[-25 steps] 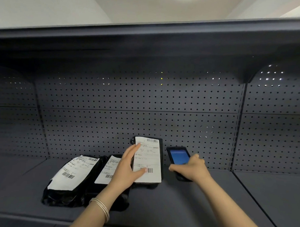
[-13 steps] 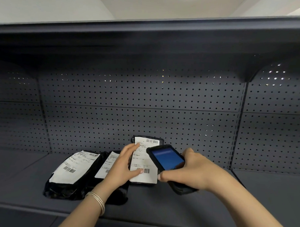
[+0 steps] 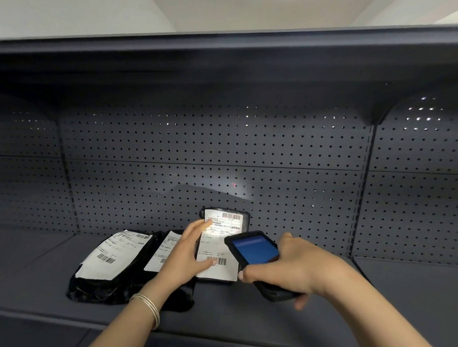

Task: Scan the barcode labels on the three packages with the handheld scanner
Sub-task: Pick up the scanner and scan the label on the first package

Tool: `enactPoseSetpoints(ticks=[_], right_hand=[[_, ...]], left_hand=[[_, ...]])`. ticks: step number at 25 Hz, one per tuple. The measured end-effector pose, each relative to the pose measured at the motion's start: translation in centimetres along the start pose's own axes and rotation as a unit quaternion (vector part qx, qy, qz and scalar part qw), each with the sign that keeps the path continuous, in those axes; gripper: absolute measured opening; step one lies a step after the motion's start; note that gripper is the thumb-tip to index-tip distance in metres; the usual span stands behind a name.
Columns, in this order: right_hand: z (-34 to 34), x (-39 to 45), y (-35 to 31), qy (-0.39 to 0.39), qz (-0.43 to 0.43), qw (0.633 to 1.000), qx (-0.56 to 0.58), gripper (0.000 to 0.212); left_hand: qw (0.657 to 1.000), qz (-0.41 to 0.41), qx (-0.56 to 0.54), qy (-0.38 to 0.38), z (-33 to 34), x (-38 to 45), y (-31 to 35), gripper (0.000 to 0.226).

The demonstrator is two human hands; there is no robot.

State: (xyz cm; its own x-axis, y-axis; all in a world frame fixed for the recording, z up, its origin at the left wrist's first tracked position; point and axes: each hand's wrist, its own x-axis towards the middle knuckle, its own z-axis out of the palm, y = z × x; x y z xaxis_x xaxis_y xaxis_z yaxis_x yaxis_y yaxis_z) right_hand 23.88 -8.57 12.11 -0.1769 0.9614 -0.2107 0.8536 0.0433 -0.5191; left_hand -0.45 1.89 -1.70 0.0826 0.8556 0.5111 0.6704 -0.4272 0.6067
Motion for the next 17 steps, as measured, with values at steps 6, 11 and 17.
enactPoseSetpoints(ticks=[6, 11, 17], right_hand=[[0.1, 0.1, 0.0, 0.012, -0.004, 1.0, -0.002, 0.061], [0.1, 0.5, 0.4, 0.034, -0.019, 0.999, -0.007, 0.07], [-0.3, 1.0, 0.7, 0.046, -0.028, 0.998, 0.024, 0.068]], left_hand=[[1.0, 0.001, -0.016, -0.001, 0.1, 0.1, -0.3, 0.087], [0.997, -0.011, -0.075, 0.018, 0.3, 0.7, -0.2, 0.083], [0.963, -0.152, -0.221, -0.043, 0.4, 2.1, -0.3, 0.086]])
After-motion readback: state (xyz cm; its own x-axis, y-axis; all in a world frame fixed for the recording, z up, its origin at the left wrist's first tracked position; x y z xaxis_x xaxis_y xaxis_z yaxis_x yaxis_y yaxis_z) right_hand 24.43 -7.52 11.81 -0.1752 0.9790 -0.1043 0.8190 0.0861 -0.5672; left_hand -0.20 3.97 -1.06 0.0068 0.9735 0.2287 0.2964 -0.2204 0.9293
